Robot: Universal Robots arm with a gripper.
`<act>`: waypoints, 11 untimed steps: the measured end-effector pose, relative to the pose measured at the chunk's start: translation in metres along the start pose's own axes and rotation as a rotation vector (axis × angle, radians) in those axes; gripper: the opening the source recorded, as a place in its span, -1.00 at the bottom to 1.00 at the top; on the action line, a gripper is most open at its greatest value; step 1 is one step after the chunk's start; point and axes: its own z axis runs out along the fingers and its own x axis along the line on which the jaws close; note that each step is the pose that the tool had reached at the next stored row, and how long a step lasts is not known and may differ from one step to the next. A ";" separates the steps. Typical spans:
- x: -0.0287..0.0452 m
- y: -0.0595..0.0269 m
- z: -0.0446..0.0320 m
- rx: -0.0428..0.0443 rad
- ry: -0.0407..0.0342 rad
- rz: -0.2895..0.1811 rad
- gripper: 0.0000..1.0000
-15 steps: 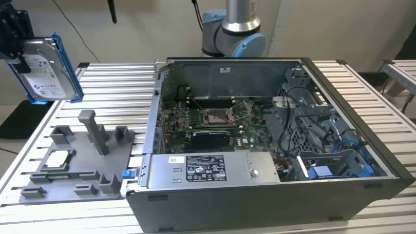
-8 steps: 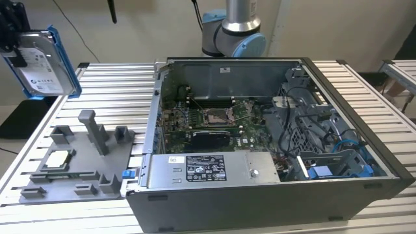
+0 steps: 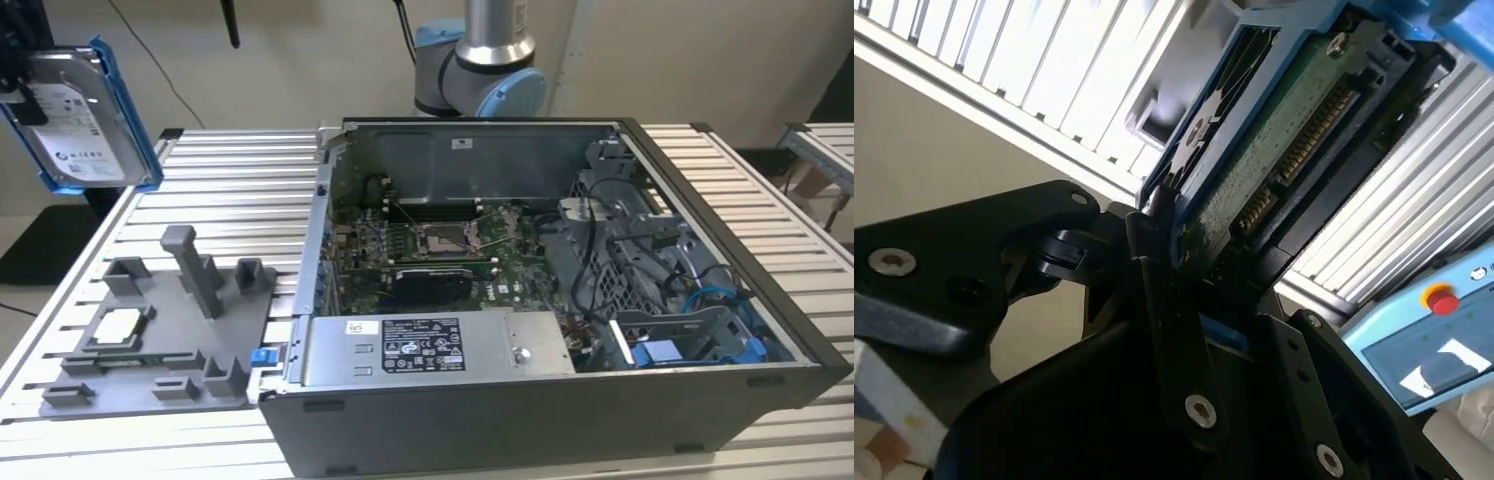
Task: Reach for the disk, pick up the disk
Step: 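Pick up the disk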
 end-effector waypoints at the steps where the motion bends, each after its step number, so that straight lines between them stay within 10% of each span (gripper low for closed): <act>1: 0.0000 0.0000 -0.0015 0.0000 0.0000 0.000 -1.00; 11: 0.0000 0.0001 -0.0157 0.0000 0.0000 0.000 -1.00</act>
